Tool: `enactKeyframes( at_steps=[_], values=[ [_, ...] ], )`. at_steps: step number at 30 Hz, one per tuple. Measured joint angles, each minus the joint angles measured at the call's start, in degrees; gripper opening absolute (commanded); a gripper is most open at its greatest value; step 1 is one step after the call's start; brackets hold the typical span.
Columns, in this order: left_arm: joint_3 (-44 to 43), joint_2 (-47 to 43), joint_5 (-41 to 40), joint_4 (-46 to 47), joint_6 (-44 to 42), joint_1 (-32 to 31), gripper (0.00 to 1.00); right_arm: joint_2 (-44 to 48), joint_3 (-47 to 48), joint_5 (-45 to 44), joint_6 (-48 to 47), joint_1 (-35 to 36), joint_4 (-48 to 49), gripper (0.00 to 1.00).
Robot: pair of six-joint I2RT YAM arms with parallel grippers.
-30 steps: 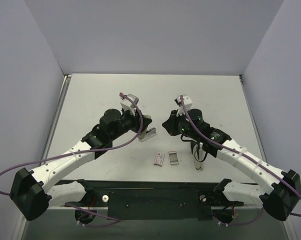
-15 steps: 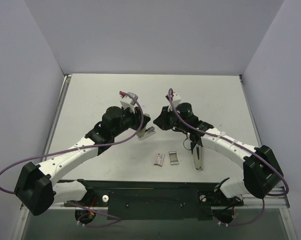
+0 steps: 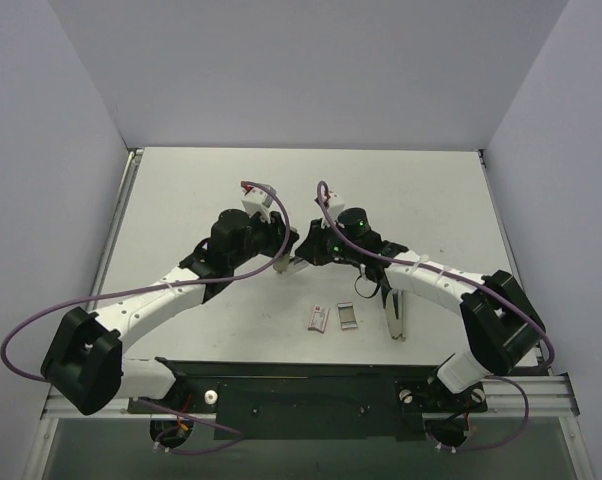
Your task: Unload the staples from the stapler
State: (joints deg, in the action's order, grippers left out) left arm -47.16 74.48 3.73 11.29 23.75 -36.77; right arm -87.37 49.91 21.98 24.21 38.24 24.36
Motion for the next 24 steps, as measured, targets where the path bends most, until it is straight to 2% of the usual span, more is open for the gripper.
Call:
enactKeyframes(
  at_steps=[13,24],
  values=[
    [0.2,3.3,0.7,2.3,2.7,3.3,0.00,-5.2,0.2,0.1,0.5,2.6,4.3,0.00],
    [1.6,4.9,-1.2,7.0,4.3,5.0,0.00,-6.3,-0.6,0.2,5.4,3.8,9.7,0.00]
  ],
)
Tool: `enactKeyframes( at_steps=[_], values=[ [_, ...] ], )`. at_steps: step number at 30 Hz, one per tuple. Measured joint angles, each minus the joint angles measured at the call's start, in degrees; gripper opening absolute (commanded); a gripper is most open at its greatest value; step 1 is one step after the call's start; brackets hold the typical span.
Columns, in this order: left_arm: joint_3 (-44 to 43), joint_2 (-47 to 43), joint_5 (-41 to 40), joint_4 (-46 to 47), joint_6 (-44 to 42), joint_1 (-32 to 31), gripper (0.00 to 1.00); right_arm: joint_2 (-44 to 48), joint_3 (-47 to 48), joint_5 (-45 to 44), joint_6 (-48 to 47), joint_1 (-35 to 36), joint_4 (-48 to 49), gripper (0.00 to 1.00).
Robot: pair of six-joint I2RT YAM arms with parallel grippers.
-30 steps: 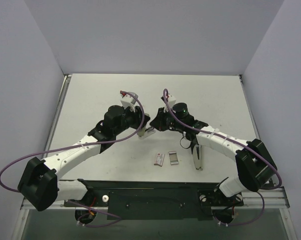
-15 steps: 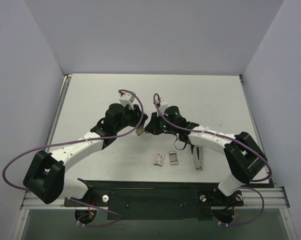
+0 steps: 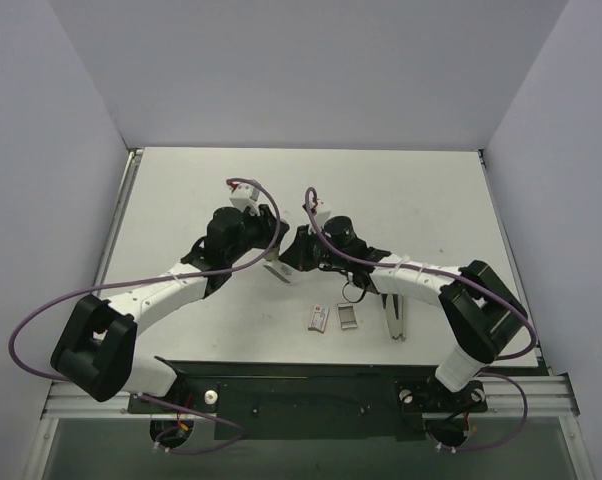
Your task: Unload the staples from the stapler
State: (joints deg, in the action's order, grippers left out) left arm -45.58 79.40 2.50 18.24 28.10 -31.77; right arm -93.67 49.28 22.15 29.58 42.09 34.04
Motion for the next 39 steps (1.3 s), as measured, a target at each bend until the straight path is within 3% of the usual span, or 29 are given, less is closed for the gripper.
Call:
enactKeyframes(
  at_steps=[23,39],
  values=[
    [8.0,0.0,-9.8,11.2,0.2,0.0,0.00,-5.0,0.0,3.3,10.4,3.0,9.9,0.00],
    [8.6,0.1,-13.1,12.9,-1.9,0.0,0.00,-7.6,1.7,2.9,14.5,3.3,12.0,0.00]
  ],
)
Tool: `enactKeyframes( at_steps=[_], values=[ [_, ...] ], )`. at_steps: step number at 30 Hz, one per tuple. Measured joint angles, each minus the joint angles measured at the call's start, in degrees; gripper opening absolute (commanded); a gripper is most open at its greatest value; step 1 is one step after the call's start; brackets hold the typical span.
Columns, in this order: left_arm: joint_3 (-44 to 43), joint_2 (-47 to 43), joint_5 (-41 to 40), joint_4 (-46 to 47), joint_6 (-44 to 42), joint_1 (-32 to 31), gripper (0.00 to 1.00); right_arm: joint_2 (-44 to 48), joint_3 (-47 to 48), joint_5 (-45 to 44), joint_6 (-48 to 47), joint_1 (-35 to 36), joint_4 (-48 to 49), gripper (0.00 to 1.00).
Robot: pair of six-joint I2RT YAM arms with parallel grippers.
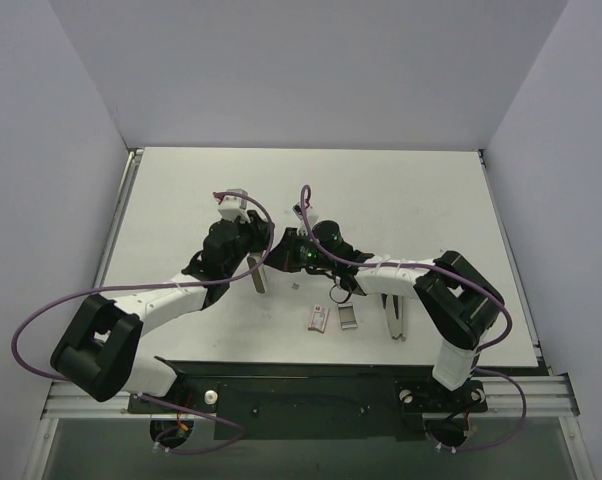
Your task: Unload the staples from the stapler
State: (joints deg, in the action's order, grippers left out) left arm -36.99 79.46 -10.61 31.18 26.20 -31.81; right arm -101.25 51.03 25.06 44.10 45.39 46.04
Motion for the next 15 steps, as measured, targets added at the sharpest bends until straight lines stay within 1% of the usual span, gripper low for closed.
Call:
enactKeyframes(
  at_steps=[8,15],
  values=[
    [1.0,-1.6,0.0,0.2,0.4,-0.3,0.00,0.9,0.1,0.6,-0.8,0.0,-1.3,0.00],
    [1.5,-7.6,3.2,1.2,3.3,-0.5,0.00,7.3,-1.9,2.1,-1.7,-0.5,-1.9,0.00]
  ],
)
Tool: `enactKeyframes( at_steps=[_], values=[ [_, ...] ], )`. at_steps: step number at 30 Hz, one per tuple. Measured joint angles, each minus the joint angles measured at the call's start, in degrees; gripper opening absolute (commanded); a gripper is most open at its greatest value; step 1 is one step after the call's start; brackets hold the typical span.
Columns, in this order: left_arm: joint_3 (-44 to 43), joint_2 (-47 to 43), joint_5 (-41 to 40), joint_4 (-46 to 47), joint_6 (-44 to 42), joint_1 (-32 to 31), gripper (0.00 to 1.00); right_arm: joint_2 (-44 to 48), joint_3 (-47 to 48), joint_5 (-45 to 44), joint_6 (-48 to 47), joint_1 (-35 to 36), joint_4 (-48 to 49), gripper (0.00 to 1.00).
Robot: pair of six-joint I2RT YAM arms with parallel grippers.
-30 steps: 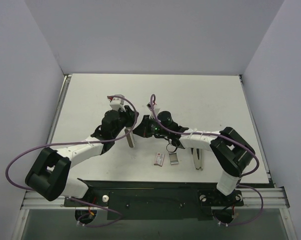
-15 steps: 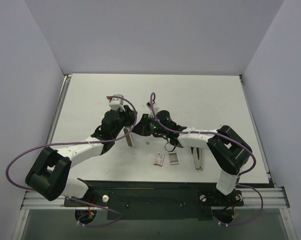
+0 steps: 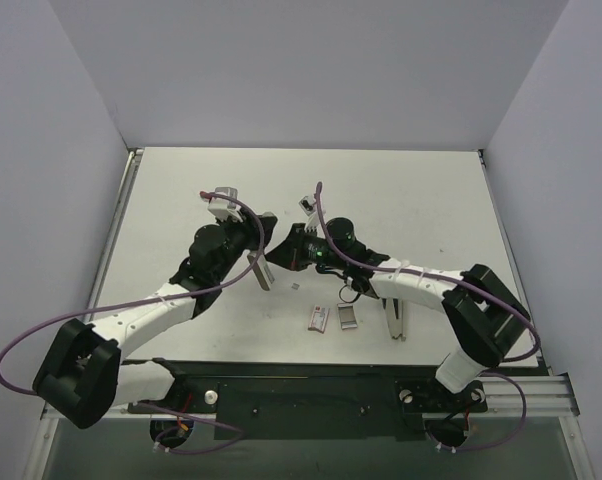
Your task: Unload the staples from the stapler
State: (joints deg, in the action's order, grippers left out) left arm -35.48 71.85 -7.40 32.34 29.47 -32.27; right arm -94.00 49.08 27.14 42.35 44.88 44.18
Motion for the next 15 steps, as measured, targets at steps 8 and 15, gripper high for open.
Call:
enactKeyframes(
  at_steps=[8,15],
  values=[
    [1.9,-6.6,4.3,0.2,4.0,0.0,0.00,9.2,-2.1,-0.8,-4.7,0.9,-7.1,0.00],
    [2.3,-13.9,7.3,-0.7,6.7,0.0,0.00,22.5,-4.3,-4.8,-10.1,3.0,-16.4,0.00]
  ],
)
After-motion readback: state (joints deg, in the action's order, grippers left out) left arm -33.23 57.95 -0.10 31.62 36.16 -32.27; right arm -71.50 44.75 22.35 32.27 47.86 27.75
